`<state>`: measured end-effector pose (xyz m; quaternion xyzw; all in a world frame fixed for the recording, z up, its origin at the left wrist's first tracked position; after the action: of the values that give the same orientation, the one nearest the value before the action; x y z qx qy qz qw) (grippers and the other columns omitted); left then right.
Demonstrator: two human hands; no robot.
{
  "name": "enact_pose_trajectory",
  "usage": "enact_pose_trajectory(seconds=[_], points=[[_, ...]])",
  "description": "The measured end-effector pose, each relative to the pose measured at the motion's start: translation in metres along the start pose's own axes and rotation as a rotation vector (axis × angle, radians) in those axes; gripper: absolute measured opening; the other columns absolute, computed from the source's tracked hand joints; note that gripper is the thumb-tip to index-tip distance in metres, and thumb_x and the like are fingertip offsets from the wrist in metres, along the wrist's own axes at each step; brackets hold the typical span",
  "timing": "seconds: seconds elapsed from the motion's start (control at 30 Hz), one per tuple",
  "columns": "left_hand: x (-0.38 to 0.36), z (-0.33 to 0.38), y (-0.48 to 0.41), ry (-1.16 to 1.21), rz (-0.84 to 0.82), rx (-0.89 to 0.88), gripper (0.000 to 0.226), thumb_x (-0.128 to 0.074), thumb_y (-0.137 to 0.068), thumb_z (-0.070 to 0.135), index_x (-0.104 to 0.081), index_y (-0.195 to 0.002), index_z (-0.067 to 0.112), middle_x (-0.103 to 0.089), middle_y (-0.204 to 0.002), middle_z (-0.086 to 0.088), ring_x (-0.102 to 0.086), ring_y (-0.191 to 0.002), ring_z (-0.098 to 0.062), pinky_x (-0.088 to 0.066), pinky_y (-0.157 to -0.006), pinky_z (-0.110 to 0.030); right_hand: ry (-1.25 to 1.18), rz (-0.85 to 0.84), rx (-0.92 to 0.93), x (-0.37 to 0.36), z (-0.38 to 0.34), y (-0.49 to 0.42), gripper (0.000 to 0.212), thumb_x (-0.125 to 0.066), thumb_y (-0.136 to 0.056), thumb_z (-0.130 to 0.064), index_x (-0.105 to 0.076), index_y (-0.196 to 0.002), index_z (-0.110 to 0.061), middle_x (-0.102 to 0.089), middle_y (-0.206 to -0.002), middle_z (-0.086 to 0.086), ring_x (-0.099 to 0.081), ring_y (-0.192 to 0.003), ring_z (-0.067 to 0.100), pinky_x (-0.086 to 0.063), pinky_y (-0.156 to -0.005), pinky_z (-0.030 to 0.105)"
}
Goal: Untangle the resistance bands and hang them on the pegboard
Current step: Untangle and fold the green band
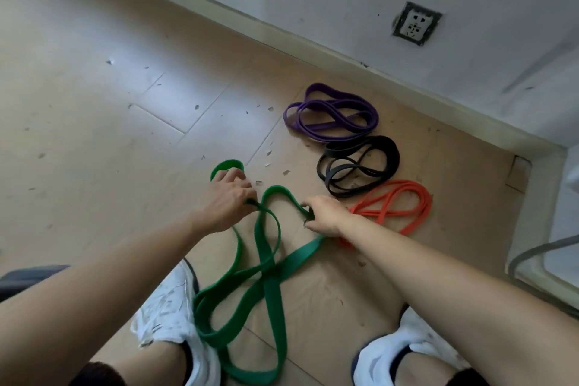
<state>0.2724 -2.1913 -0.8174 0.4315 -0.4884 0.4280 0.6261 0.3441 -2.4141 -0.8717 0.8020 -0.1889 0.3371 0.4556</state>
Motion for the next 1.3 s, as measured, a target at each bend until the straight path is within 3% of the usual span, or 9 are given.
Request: enact_pose_trajectory(seconds=[0.07, 0.17, 0.3, 0.4, 0.63, 0.77, 1.0, 1.2, 1.3], points=[[0.030, -0.003, 0.000, 0.053, -0.020, 0.014, 0.017, -0.069, -0.094, 0.042, -0.074, -0.098, 0.026, -0.072, -0.094, 0.004, -0.062, -0.100, -0.023, -0.043, -0.084, -0.037, -0.055, -0.056, 0.013, 0.015, -0.008, 0.004, 0.061, -0.071, -0.088, -0.033, -0.052, -0.145, -0.021, -0.062, -0.139, 0.009, -0.058, -0.127, 0.028, -0.047, -0.105, 0.035], [0.076, -0.005, -0.002, 0.115, -0.032, 0.096, 0.022, -0.060, -0.099, 0.042, -0.072, -0.105, 0.025, -0.075, -0.096, 0.003, -0.067, -0.091, -0.025, -0.043, -0.074, -0.031, -0.410, -0.057, 0.033, 0.050, -0.027, 0.018, 0.054, -0.072, -0.092, -0.029, -0.057, -0.142, -0.016, -0.061, -0.140, 0.012, -0.060, -0.122, 0.023, -0.048, -0.103, 0.031], [0.141, 0.002, 0.009, 0.089, -0.016, 0.140, 0.023, -0.058, -0.099, 0.044, -0.071, -0.106, 0.027, -0.067, -0.083, 0.012, -0.061, -0.079, -0.017, -0.036, -0.060, -0.027, -0.729, -0.153, 0.122, 0.101, -0.078, 0.054, 0.048, -0.069, -0.095, -0.024, -0.056, -0.140, -0.016, -0.061, -0.134, 0.006, -0.061, -0.116, 0.018, -0.054, -0.079, 0.020], [0.198, 0.010, 0.019, 0.058, 0.057, 0.155, 0.023, -0.061, -0.098, 0.043, -0.073, -0.103, 0.024, -0.062, -0.077, 0.012, -0.057, -0.071, -0.015, -0.039, -0.057, -0.027, -0.713, -0.153, 0.217, 0.133, -0.118, 0.084, 0.048, -0.074, -0.091, -0.033, -0.059, -0.135, -0.021, -0.065, -0.131, 0.006, -0.062, -0.118, 0.023, -0.053, -0.090, 0.035], [0.318, 0.025, 0.053, 0.130, 0.338, 0.170, 0.014, -0.069, -0.094, 0.036, -0.076, -0.098, 0.026, -0.072, -0.087, 0.006, -0.063, -0.076, -0.020, -0.048, -0.061, -0.031, -0.643, 0.177, 0.372, 0.224, -0.178, 0.155, 0.032, -0.078, -0.088, -0.029, -0.064, -0.109, -0.009, -0.069, -0.100, 0.009, -0.067, -0.087, 0.019, -0.055, -0.063, 0.029], [0.366, 0.031, 0.070, 0.272, 0.512, 0.139, 0.011, -0.071, -0.095, 0.025, -0.074, -0.104, 0.020, -0.071, -0.088, 0.003, -0.068, -0.072, -0.021, -0.061, -0.066, -0.041, -0.660, 0.283, 0.480, 0.280, -0.202, 0.207, 0.029, -0.075, -0.090, -0.020, -0.065, -0.113, -0.005, -0.070, -0.110, 0.017, -0.068, -0.096, 0.025, -0.061, -0.077, 0.037], [0.431, 0.045, 0.081, 0.463, 0.806, 0.015, 0.024, -0.069, -0.096, 0.019, -0.066, -0.119, 0.013, -0.072, -0.095, -0.002, -0.074, -0.069, -0.014, -0.063, -0.058, -0.034, -0.772, 0.447, 0.672, 0.341, -0.237, 0.281, 0.029, -0.067, -0.095, -0.013, -0.062, -0.119, 0.003, -0.069, -0.113, 0.024, -0.073, -0.096, 0.031, -0.063, -0.079, 0.039], [0.436, 0.064, 0.063, 0.947, 0.597, -0.022, 0.010, -0.059, -0.102, 0.017, -0.066, -0.109, 0.018, -0.075, -0.103, -0.004, -0.074, -0.095, -0.020, -0.061, -0.088, -0.041, -0.903, 0.552, 0.807, 0.373, -0.243, 0.311, 0.018, -0.060, -0.099, -0.009, -0.063, -0.114, 0.002, -0.067, -0.117, 0.029, -0.071, -0.103, 0.039, -0.062, -0.085, 0.047], [0.423, 0.075, 0.047, 1.182, 0.444, -0.051, 0.026, -0.049, -0.106, 0.025, -0.060, -0.125, 0.012, -0.075, -0.111, -0.011, -0.073, -0.105, -0.027, -0.056, -0.095, -0.042, -0.988, 0.573, 0.839, 0.381, -0.238, 0.311, 0.016, -0.059, -0.100, -0.009, -0.064, -0.111, 0.000, -0.069, -0.109, 0.025, -0.073, -0.096, 0.035, -0.062, -0.081, 0.041]])
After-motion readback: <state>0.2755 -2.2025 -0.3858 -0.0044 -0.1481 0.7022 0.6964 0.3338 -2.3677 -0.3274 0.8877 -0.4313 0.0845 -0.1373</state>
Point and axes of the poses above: each hand's wrist, its own y-axis away from the middle knuckle, its own x-axis out of the back of the hand, z = x × y, the point moved 3 cm from there along -y, towards the middle knuckle
